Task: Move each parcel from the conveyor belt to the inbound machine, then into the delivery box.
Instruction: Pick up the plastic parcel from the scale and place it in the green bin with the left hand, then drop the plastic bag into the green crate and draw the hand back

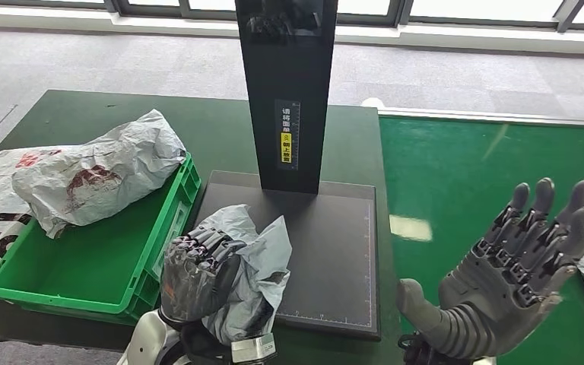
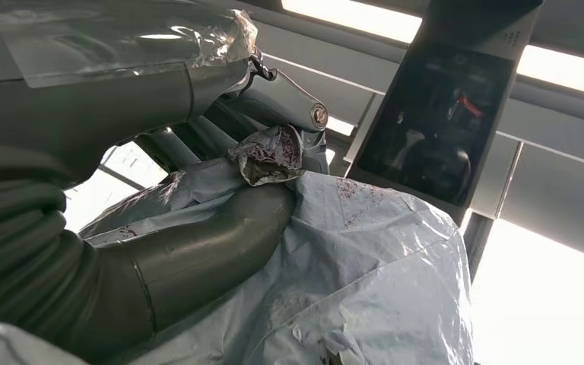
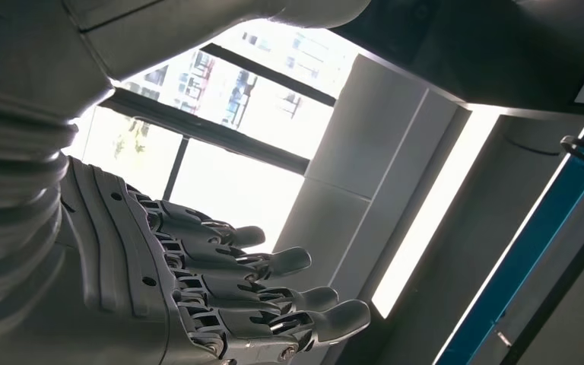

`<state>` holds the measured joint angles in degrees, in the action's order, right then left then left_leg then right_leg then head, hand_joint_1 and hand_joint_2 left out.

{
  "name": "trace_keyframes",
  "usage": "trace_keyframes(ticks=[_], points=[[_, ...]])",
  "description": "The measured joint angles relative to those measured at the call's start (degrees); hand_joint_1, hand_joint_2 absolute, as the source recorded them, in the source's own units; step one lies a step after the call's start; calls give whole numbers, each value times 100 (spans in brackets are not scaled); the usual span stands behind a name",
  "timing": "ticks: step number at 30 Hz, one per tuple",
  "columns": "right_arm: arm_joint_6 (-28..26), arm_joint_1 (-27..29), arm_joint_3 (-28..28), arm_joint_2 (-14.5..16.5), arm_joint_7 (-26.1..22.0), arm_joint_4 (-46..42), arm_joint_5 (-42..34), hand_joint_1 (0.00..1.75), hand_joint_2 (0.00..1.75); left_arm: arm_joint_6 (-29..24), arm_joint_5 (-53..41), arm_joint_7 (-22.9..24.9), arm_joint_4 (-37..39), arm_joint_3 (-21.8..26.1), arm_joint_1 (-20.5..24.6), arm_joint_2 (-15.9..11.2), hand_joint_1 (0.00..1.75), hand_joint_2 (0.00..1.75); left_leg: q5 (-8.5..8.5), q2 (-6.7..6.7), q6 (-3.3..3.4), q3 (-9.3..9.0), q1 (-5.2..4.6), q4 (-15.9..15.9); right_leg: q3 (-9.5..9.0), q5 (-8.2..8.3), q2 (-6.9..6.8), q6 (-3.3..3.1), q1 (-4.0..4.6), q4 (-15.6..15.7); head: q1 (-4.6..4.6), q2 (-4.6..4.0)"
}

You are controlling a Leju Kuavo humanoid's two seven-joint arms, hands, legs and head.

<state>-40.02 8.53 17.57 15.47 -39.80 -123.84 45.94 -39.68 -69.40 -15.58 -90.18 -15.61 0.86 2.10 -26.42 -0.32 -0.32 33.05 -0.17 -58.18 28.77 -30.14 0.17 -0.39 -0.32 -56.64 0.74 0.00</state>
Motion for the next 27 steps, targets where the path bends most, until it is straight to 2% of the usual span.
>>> trace_keyframes(ticks=[9,27], points=[[0,1,0,0,0,-5,9,0,175,-1,232,-29,65,62,73,24,175,175,0,0,0,0,0,0,1,0,0,0,0,0,0,0],[0,9,4,0,0,-102,51,0,175,-1,1234,-615,664,679,863,33,175,175,2,0,-1,1,0,0,1,1,1,0,0,0,0,0]])
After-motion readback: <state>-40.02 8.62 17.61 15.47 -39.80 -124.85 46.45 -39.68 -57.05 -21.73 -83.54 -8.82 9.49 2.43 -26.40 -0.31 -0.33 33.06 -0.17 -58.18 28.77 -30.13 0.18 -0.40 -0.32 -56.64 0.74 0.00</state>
